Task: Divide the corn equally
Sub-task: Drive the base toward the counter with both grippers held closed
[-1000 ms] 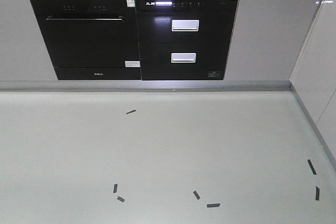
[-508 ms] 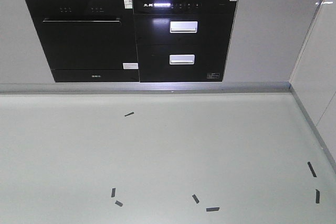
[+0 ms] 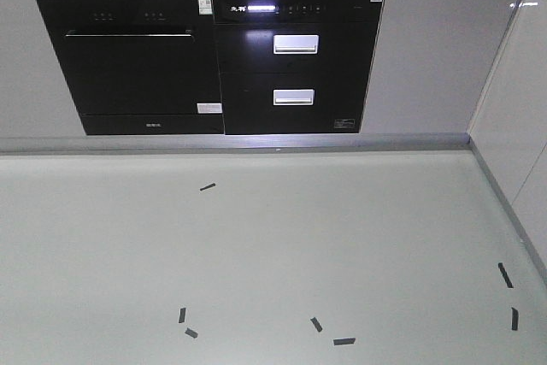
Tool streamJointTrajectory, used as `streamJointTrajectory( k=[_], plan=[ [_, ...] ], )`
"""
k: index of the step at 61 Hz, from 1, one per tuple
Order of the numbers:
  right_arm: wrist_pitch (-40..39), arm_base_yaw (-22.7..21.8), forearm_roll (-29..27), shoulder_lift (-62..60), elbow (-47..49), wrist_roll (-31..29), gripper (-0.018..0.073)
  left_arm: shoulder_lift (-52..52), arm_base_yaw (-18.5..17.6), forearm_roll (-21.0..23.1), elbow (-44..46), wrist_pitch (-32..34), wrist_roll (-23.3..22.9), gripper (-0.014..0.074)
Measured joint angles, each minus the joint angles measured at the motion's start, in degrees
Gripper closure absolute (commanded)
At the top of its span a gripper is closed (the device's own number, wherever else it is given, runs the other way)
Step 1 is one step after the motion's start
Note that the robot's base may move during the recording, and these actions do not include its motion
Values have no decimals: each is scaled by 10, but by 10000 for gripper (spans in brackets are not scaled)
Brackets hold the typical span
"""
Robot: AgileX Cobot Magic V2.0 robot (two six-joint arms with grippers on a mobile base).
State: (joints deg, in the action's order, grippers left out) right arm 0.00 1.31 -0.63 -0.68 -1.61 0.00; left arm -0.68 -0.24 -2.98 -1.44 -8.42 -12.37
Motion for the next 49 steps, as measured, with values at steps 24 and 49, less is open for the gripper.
streamJointTrajectory(
  k=[24, 49],
  plan=[
    [0, 0, 0, 0, 0, 0, 564, 0, 0, 0, 0, 0, 0, 603],
    [0, 0, 0, 0, 0, 0, 564, 0, 0, 0, 0, 0, 0, 603]
  ],
)
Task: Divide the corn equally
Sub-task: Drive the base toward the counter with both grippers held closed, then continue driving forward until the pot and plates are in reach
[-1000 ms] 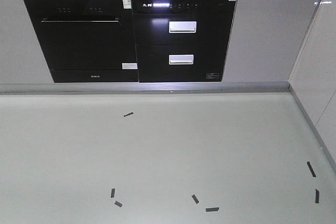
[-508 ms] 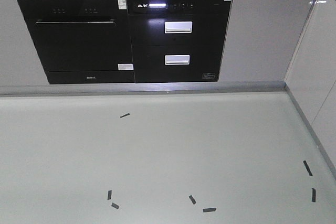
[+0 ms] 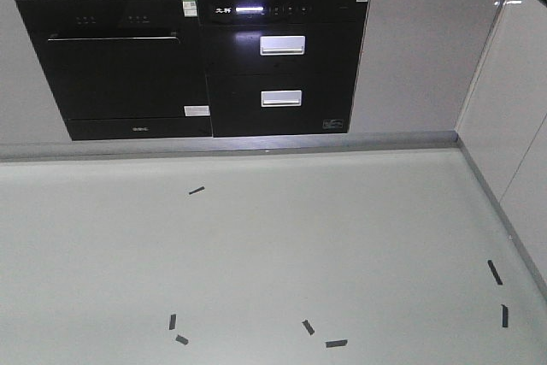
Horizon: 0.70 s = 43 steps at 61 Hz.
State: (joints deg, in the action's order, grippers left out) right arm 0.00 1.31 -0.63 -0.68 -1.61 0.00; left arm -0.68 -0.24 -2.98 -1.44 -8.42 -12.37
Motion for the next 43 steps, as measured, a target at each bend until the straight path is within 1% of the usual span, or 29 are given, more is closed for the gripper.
streamJointTrajectory(
  k=[43],
  plan=[
    [0, 0, 0, 0, 0, 0, 564, 0, 0, 0, 0, 0, 0, 603]
  ],
)
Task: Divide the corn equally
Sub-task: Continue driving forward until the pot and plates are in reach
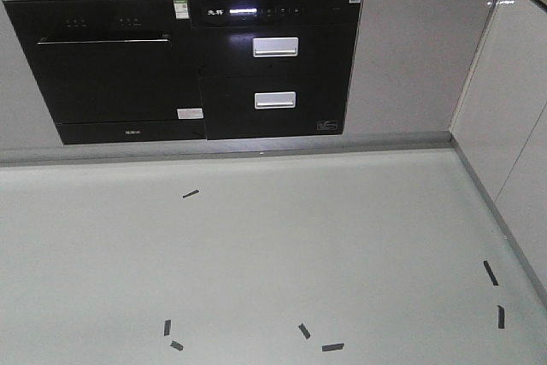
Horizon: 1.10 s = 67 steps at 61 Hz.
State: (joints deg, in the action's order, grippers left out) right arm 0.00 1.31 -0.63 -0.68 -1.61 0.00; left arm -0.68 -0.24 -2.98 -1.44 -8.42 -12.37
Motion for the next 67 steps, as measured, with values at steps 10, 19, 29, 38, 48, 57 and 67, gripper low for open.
streamJointTrajectory(
  k=[10, 19, 29, 38, 48, 57, 67],
  plan=[
    [0, 0, 0, 0, 0, 0, 564, 0, 0, 0, 0, 0, 0, 603],
    [0, 0, 0, 0, 0, 0, 564, 0, 0, 0, 0, 0, 0, 603],
    [0, 0, 0, 0, 0, 0, 564, 0, 0, 0, 0, 0, 0, 603],
    [0, 0, 0, 0, 0, 0, 564, 0, 0, 0, 0, 0, 0, 603],
    [0, 0, 0, 0, 0, 0, 564, 0, 0, 0, 0, 0, 0, 603],
    [0, 0, 0, 0, 0, 0, 564, 0, 0, 0, 0, 0, 0, 603],
    [0, 0, 0, 0, 0, 0, 564, 0, 0, 0, 0, 0, 0, 603]
  ],
)
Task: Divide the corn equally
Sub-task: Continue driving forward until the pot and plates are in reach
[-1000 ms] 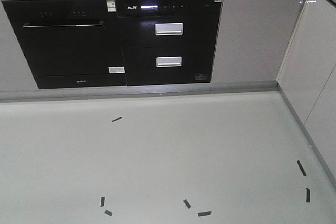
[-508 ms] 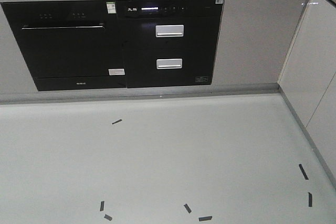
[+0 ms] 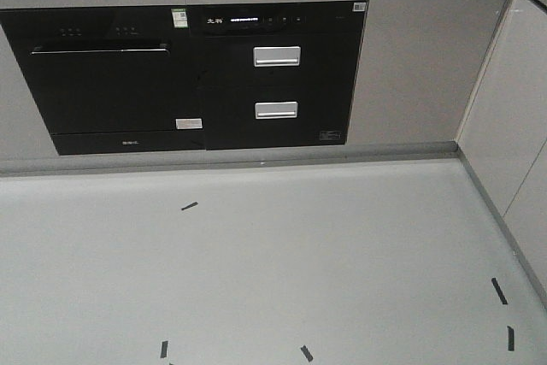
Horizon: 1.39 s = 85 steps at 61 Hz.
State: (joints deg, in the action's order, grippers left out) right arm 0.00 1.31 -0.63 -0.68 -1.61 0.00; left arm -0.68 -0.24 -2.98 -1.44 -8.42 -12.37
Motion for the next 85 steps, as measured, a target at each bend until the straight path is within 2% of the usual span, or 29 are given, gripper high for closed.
streamJointTrajectory(
  k=[85],
  plan=[
    [0, 0, 0, 0, 0, 0, 564, 0, 0, 0, 0, 0, 0, 603]
  ],
)
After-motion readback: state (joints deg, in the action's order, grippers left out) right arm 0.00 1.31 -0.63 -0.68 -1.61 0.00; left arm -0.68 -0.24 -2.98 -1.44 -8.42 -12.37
